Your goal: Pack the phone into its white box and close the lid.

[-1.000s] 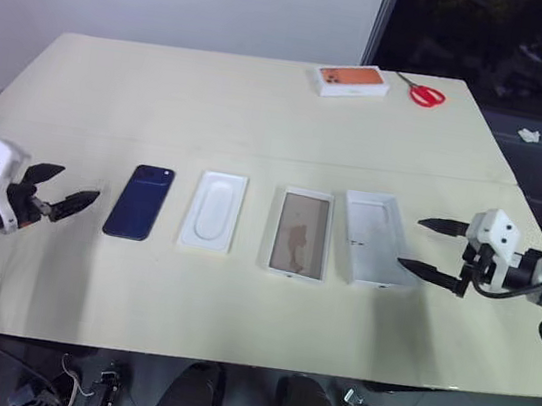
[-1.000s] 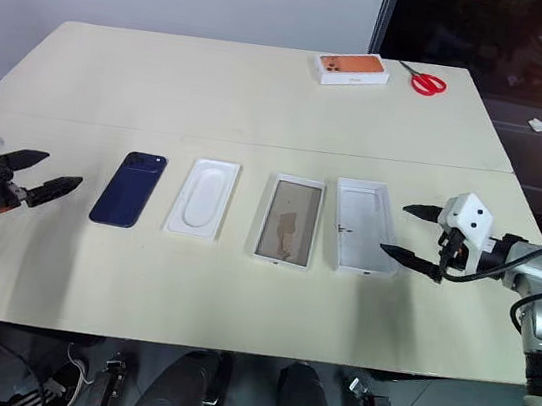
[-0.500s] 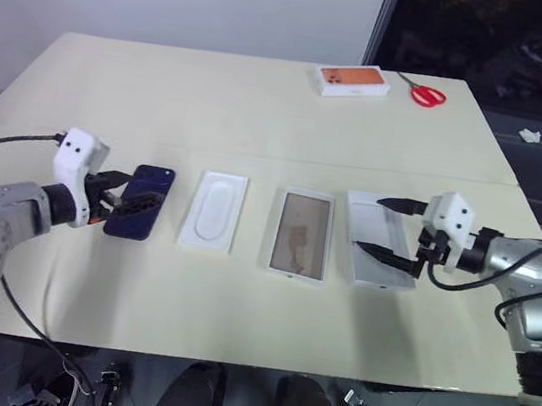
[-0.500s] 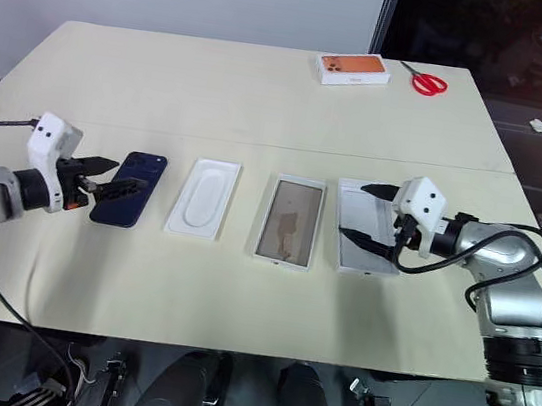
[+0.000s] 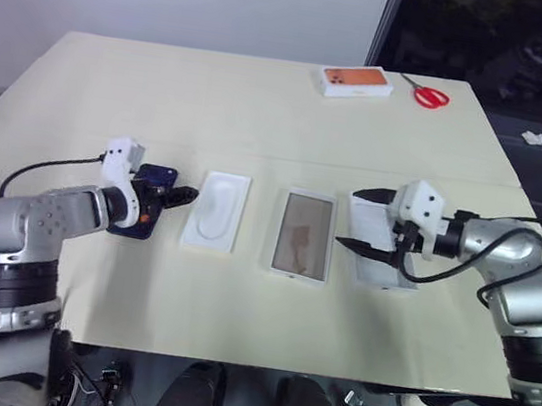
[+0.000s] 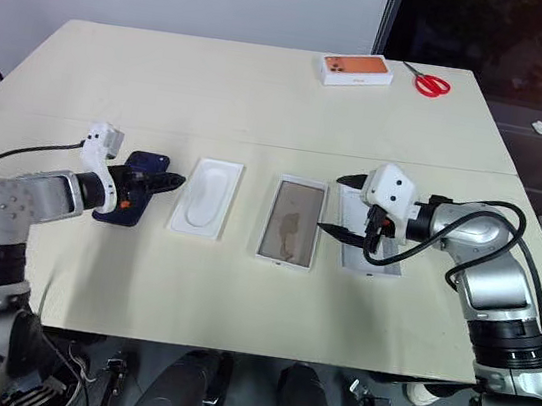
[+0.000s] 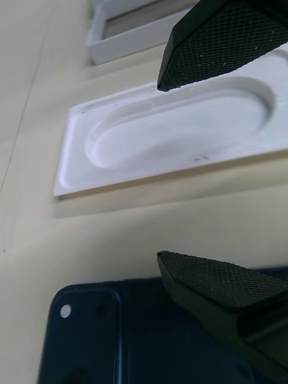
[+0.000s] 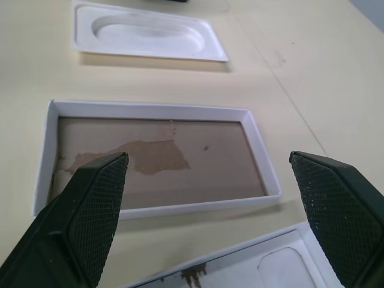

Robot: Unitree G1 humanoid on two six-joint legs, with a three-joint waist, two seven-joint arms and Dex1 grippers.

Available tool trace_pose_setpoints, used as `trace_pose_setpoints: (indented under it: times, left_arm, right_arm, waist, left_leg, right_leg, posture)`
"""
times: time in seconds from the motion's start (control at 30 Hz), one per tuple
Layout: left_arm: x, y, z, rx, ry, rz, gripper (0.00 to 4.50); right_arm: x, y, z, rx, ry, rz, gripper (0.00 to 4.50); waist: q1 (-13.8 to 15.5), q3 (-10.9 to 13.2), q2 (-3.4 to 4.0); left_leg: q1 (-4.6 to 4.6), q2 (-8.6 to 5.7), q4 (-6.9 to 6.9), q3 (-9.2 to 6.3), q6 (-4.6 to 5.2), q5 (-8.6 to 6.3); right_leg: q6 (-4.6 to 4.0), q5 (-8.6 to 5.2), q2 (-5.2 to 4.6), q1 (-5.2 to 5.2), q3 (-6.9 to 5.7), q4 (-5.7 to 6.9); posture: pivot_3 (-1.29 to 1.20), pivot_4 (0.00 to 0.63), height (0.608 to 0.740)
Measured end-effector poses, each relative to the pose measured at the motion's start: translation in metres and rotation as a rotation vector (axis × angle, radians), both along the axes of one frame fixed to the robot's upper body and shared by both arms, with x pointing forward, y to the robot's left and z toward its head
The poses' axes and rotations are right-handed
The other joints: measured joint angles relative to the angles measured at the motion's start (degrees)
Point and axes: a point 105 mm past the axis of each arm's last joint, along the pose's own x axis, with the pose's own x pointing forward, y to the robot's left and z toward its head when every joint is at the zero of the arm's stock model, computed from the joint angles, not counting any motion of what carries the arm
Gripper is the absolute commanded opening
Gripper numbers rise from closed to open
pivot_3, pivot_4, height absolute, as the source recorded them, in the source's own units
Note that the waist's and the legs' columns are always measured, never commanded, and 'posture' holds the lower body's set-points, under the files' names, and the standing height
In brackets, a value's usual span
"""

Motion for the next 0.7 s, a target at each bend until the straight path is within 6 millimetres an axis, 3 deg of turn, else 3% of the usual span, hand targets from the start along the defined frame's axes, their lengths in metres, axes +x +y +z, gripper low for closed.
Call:
trace_pose_setpoints:
  times: [0.27, 0.7]
  left_arm:
    - [-0.001, -0.020, -0.014, -0.059, 0.064, -0.025, 4.48]
    - [0.000, -0.035, -0.019, -0.162, 0.080, -0.073, 4.48]
  right_arm:
    - [0.001, 0.000, -0.004, 0.014, 0.019, -0.004, 4.50]
    - [0.000, 0.002, -0.005, 0.019, 0.021, -0.002, 4.50]
  waist:
    - [-0.38, 0.00, 0.00]
    - [0.35, -0.05, 0.08]
  left_leg:
    - [0.01, 0.01, 0.01, 0.00, -0.05, 0.03]
    - [0.03, -0.03, 0.15, 0.00, 0.01, -0.01]
  right_leg:
    - [0.00, 0.00, 0.01, 0.00, 0.01, 0.03]
    - [0.00, 0.00, -0.03, 0.12, -0.01, 0.02]
  posture:
    - [0.00, 0.150, 0.740]
    - [0.00, 0.150, 0.740]
